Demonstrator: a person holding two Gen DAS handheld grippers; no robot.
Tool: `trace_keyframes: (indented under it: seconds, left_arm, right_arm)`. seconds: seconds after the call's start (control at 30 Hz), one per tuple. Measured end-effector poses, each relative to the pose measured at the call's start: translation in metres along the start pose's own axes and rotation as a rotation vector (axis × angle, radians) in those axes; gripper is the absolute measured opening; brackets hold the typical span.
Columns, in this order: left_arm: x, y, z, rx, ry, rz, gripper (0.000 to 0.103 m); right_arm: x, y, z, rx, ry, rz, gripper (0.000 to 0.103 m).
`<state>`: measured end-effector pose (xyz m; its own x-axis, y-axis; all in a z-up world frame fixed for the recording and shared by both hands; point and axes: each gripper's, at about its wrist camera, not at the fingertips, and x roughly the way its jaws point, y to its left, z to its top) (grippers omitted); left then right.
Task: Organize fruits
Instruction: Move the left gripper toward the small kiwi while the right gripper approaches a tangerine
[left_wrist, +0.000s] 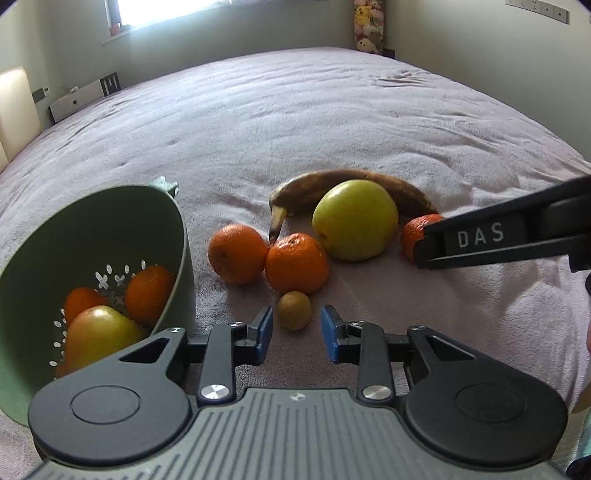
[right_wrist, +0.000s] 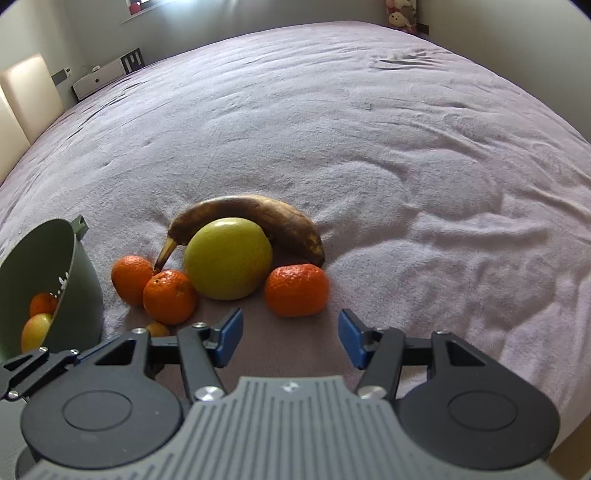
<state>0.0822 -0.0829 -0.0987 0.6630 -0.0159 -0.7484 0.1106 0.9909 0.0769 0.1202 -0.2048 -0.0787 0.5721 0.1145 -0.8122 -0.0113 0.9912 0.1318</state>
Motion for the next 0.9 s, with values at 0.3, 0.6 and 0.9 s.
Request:
trace_keyframes:
  seconds: [0.3, 0.6, 0.9]
  left_arm:
    - [0.015, 0.005, 0.0, -0.012, 0.016, -0.022, 0.034]
    - [0.021, 0.006, 0.001, -0.011, 0.021, -0.034, 0.029]
    - [0.021, 0.008, 0.002, -0.007, 0.031, -0.048, 0.026]
  right_arm:
    - [0.015, 0.001, 0.0, -0.02, -0.016, 0.024, 0.054]
    - [0.027, -0.003, 0.002, -0.008, -0.005, 0.009, 0.047]
    - [0.033, -0.003, 0.0, -0.019, -0.006, 0.005, 0.042]
